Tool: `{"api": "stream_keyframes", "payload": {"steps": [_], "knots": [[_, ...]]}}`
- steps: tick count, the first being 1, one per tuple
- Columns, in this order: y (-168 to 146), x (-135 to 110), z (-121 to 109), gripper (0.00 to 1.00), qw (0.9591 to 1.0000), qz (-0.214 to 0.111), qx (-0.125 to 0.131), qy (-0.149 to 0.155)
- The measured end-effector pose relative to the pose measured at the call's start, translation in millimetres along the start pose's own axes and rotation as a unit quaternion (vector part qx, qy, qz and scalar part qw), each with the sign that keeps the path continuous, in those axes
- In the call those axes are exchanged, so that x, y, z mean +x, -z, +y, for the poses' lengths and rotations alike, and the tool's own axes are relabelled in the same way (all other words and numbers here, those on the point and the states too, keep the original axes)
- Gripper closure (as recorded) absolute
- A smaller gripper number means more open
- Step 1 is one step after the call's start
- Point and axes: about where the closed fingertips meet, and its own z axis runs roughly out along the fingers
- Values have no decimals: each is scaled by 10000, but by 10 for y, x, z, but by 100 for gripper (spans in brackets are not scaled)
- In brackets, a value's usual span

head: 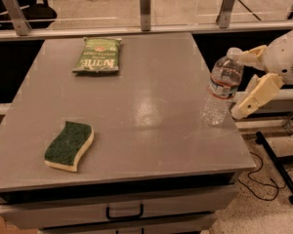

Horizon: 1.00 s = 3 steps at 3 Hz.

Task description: Move water bottle near green jalapeno chip bag

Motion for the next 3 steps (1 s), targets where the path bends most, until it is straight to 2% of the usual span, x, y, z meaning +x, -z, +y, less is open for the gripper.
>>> {"api": "stream_keyframes", "payload": {"steps": [1,2,3], "knots": [[-137,-30,-65,18,9976,-578,-220,-300],[-197,-129,-85,41,9922,-1036,-435,-535],[-54,-375,-201,65,9842,-1649,-390,-515]]}}
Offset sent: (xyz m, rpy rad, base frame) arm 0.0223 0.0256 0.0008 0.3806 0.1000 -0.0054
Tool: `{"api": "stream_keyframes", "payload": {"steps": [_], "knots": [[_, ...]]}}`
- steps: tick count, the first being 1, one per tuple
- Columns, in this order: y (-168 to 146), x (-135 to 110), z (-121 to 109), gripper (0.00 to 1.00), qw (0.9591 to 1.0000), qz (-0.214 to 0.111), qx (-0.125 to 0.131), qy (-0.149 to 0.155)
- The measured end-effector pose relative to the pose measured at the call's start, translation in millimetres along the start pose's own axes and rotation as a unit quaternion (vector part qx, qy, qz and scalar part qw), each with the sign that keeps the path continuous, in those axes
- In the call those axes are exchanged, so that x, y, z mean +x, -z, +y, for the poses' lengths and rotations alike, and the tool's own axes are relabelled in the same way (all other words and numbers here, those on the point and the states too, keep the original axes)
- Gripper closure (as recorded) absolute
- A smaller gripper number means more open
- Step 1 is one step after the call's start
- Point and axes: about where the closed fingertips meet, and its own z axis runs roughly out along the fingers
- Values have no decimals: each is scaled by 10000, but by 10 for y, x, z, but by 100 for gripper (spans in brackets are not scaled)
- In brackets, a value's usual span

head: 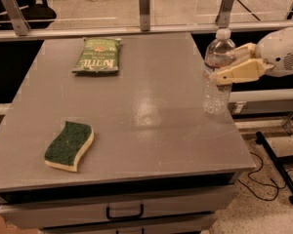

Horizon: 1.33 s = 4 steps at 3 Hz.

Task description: Move water bottle near green jalapeno chip bag

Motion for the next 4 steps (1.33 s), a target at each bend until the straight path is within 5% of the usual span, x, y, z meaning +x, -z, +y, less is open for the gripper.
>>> {"api": "stream_keyframes", "payload": {"steps": [1,2,3,4], "knots": [[-17,-29,8,88,10000,-20,-23,9],[-37,-40,12,100,10000,-24,-40,17],[-216,-149,70,100,9995,-96,-215,202],[-675,-533,-17,100,9965,-415,-365,624]]}}
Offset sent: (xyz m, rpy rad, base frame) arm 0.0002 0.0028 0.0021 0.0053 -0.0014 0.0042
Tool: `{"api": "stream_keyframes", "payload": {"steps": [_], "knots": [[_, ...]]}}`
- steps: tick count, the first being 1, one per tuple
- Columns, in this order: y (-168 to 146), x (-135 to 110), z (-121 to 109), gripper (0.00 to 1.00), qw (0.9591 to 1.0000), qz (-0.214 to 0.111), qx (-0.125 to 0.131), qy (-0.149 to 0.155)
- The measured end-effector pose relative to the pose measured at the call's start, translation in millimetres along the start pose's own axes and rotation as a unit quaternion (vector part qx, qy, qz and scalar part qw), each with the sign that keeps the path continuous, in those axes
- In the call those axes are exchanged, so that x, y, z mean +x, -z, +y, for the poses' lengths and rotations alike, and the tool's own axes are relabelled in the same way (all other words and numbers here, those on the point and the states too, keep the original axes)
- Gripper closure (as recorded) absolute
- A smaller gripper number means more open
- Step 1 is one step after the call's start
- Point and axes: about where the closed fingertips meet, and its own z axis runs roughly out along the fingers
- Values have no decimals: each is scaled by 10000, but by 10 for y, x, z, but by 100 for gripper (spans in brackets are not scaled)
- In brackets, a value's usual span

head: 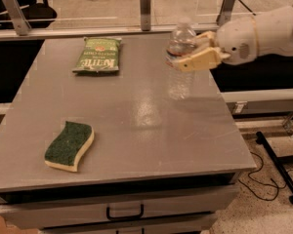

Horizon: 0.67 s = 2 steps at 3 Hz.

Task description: Move water bottle near green jalapeno chip bag

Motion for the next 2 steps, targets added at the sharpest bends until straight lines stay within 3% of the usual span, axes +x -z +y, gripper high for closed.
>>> {"api": "stream_keyframes", "payload": {"steps": [1,2], "knots": [[-459,-374,-250,100,9984,-226,-75,521],[-883,-607,-524,100,9949,-253,-173,956]]}}
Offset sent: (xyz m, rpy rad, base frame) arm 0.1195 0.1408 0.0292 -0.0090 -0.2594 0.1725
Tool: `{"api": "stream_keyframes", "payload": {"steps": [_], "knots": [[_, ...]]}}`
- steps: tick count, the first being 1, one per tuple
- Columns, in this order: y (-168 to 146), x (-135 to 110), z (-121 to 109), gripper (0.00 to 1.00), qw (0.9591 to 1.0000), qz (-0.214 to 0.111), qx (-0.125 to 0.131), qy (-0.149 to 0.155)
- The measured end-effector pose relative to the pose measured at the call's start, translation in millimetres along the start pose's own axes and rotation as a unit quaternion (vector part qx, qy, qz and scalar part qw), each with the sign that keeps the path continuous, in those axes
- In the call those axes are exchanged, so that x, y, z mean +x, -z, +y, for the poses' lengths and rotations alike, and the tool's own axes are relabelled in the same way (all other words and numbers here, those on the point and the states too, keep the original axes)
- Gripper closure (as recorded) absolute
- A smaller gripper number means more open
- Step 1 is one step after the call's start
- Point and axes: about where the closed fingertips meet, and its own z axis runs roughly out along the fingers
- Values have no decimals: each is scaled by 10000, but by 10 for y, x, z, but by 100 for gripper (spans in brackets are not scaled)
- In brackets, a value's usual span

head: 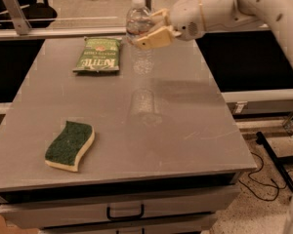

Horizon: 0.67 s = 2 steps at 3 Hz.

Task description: Move water bottle near green jalapeno chip bag

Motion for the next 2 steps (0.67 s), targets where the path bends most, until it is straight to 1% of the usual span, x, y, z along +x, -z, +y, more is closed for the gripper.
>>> {"api": "stream_keyframes", "payload": {"steps": [1,2], "knots": [[-282,8,-261,100,9999,36,-11,166],[-456,75,-446,100,9999,35,37,96]]}}
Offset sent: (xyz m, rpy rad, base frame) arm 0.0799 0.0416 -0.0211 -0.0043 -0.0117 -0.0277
